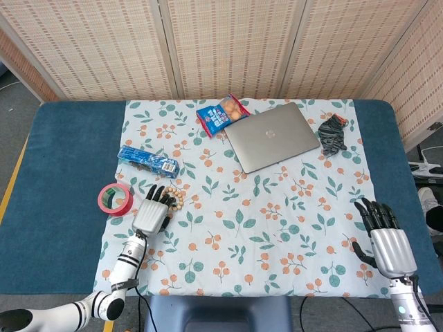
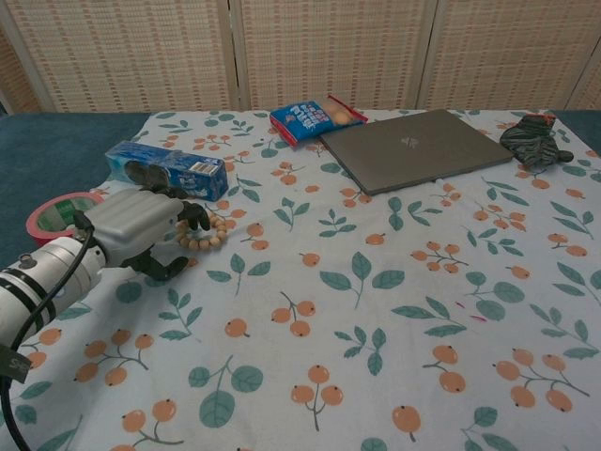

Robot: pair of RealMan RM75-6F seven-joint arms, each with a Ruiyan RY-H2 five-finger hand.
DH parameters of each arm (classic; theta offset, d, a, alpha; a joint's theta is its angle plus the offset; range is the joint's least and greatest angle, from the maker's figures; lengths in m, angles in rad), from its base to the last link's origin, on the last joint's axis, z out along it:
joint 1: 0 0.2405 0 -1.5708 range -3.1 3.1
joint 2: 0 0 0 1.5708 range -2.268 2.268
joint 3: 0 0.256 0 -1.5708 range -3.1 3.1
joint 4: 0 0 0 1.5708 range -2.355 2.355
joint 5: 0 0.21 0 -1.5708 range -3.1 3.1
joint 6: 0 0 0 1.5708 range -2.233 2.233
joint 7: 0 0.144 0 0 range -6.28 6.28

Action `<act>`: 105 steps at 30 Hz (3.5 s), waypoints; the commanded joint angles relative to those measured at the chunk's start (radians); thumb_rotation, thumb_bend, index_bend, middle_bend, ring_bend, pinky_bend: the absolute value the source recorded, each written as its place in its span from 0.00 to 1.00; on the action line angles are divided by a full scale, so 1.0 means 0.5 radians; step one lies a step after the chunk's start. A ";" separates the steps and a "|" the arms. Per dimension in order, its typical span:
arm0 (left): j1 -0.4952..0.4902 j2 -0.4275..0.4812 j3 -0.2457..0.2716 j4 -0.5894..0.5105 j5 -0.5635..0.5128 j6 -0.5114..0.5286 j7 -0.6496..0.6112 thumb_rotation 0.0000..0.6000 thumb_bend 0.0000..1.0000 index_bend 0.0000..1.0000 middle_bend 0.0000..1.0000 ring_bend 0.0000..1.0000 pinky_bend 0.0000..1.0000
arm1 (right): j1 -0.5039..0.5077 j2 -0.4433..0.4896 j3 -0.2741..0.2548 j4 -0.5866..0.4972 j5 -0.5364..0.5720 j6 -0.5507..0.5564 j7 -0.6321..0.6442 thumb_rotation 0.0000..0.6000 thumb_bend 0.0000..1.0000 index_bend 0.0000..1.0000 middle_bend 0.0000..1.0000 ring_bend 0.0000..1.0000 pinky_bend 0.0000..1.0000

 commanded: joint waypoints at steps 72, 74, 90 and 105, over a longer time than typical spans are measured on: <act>-0.001 0.756 -1.036 -0.639 -1.849 -1.466 -1.954 1.00 0.69 0.50 0.58 0.30 0.13 | 0.020 0.048 -0.006 -0.028 -0.005 -0.208 0.047 1.00 0.27 0.00 0.00 0.00 0.00; 0.001 0.757 -1.026 -0.634 -1.812 -1.471 -1.982 1.00 0.64 0.50 0.58 0.29 0.12 | 0.021 0.048 -0.008 -0.030 -0.006 -0.211 0.046 1.00 0.27 0.00 0.00 0.00 0.00; 0.020 0.762 -0.960 -0.691 -1.501 -1.401 -2.166 0.74 0.38 0.60 0.57 0.26 0.06 | 0.025 0.060 -0.015 -0.043 0.003 -0.233 0.037 1.00 0.27 0.00 0.00 0.00 0.00; 0.017 0.776 -0.904 -0.723 -1.322 -1.358 -2.297 0.47 0.55 0.67 0.57 0.25 0.03 | 0.022 0.073 -0.015 -0.054 0.004 -0.228 0.035 1.00 0.27 0.00 0.00 0.00 0.00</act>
